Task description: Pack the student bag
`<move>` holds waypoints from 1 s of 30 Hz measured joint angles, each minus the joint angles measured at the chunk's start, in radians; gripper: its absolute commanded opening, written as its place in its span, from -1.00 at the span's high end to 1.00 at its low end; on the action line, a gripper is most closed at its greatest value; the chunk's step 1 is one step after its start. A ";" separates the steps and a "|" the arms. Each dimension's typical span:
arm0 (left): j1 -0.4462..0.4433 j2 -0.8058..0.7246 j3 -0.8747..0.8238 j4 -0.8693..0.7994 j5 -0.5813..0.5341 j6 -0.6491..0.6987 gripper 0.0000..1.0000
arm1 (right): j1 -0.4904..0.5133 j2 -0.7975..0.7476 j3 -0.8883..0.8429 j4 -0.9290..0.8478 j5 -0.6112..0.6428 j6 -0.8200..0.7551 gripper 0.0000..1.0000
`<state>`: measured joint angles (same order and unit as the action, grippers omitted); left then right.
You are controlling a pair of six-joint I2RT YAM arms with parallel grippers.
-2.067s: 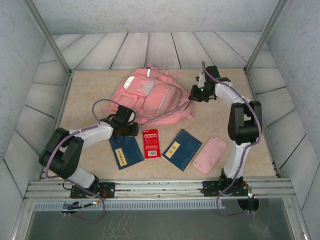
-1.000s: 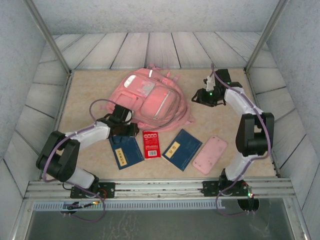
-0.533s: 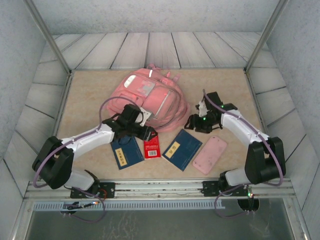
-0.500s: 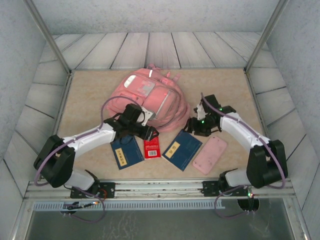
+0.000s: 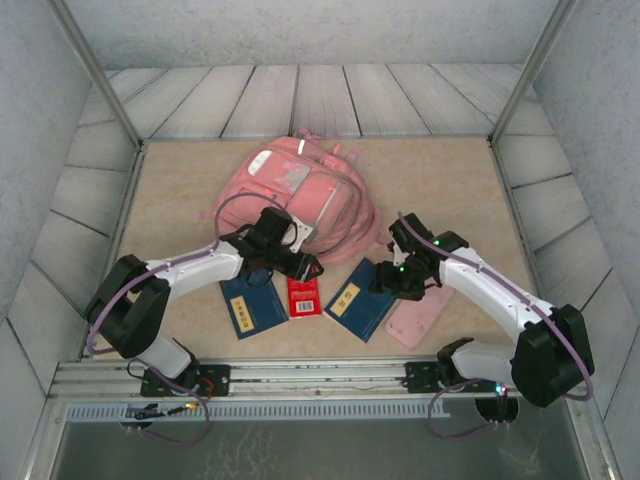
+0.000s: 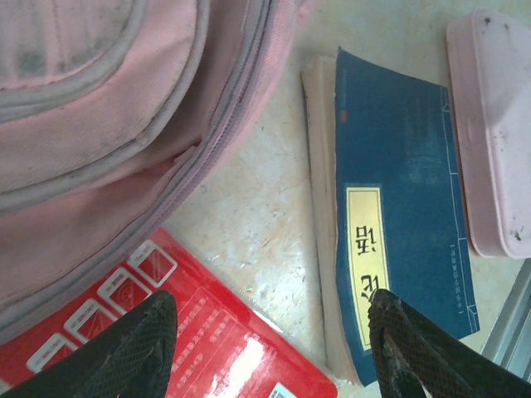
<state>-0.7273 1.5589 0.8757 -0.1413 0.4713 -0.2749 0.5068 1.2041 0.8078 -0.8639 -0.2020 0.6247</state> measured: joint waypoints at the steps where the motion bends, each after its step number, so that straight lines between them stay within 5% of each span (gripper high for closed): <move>1: -0.001 0.002 0.000 0.003 0.006 0.002 -0.26 | 0.024 0.000 -0.011 0.005 -0.001 0.022 -0.41; 19: -0.005 0.060 0.046 0.021 0.064 0.026 -0.20 | 0.290 0.046 -0.096 -0.003 -0.029 0.184 -0.50; 30: -0.047 0.082 0.046 0.046 0.083 0.006 -0.01 | 0.304 0.070 -0.182 0.143 0.076 0.293 -0.56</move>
<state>-0.7746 1.6405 0.9215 -0.0956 0.5541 -0.2684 0.8112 1.2739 0.6262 -0.7208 -0.1257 0.9180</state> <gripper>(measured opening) 0.539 0.779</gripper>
